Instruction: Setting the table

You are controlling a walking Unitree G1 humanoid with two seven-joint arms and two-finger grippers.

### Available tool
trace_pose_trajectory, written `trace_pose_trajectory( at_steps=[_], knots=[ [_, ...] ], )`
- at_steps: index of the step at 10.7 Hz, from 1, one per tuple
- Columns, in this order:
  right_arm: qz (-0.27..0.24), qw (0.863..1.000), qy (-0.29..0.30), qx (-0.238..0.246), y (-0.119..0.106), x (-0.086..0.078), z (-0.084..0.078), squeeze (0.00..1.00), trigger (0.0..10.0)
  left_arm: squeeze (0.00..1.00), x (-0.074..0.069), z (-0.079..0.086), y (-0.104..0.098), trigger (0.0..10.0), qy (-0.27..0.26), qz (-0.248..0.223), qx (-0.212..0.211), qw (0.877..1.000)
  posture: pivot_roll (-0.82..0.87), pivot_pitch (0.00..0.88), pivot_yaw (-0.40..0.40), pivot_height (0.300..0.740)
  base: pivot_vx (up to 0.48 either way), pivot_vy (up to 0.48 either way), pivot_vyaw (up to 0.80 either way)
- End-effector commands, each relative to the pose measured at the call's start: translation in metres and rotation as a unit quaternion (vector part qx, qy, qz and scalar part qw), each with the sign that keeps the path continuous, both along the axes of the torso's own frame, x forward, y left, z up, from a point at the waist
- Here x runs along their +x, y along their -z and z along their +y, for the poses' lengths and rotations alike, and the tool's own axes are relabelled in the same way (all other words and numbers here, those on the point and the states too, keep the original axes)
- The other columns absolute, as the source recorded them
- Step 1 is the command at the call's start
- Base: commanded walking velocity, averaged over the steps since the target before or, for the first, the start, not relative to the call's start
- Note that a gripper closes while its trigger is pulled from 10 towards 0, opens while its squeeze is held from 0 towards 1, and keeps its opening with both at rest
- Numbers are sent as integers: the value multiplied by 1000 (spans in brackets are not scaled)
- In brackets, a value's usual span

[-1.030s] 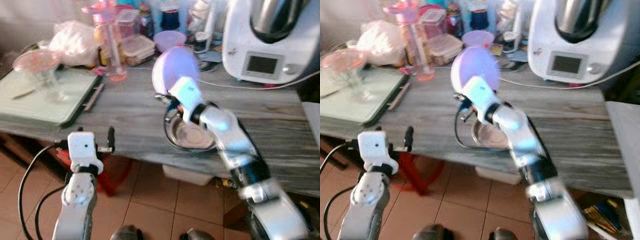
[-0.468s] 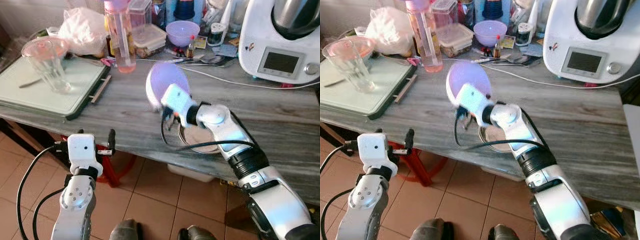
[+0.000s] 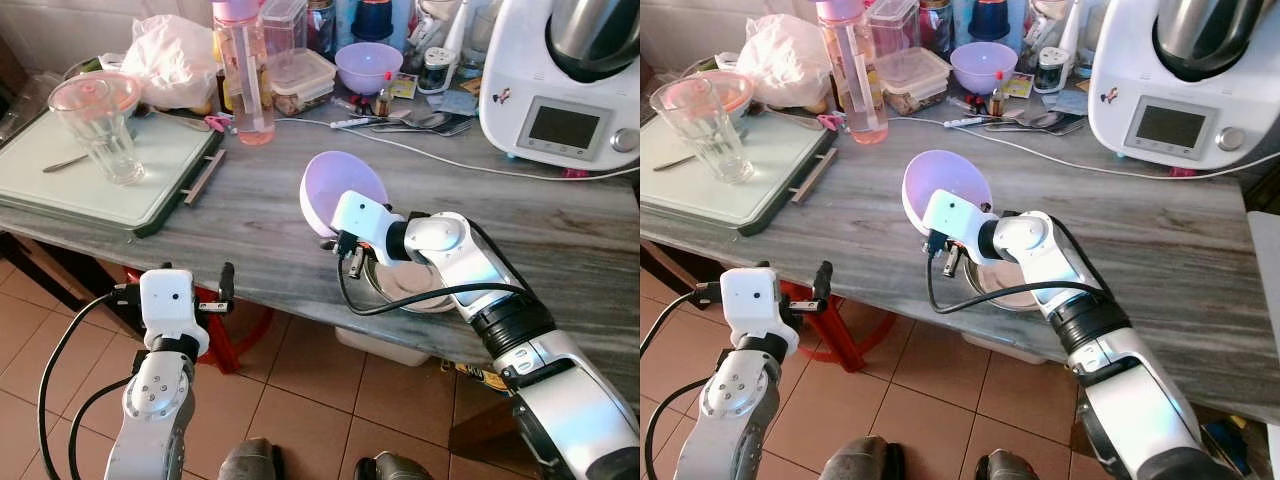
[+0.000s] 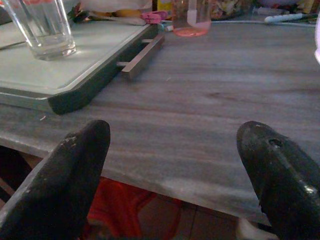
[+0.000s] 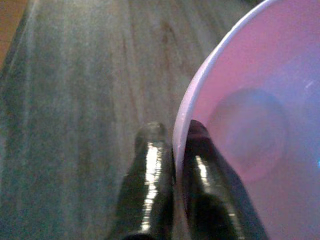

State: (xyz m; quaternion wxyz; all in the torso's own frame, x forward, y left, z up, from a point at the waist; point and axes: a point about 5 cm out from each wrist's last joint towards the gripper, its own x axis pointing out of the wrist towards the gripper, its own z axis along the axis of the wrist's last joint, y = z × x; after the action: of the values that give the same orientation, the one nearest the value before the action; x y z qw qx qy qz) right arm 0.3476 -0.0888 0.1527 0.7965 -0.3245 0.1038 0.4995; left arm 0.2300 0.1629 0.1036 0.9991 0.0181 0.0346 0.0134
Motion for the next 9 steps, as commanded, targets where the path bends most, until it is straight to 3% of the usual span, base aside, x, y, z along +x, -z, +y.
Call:
trace_pose_trajectory(
  at_steps=[1,5,9],
  knots=[
    [-6,1000,-18,-13,-6,1,1,1000,10000,0,0,0,-1,10000,3,1,-1,1000,126,94,42,740,0,0,0],
    [11,995,-79,-52,-12,-8,-4,1000,10000,0,5,-5,1,10000,9,7,-5,1000,119,82,38,740,0,0,0],
    [-17,996,-64,-62,-34,2,-16,1000,10000,0,11,-7,2,10000,10,6,-6,1000,101,57,37,740,0,0,0]
  ],
)
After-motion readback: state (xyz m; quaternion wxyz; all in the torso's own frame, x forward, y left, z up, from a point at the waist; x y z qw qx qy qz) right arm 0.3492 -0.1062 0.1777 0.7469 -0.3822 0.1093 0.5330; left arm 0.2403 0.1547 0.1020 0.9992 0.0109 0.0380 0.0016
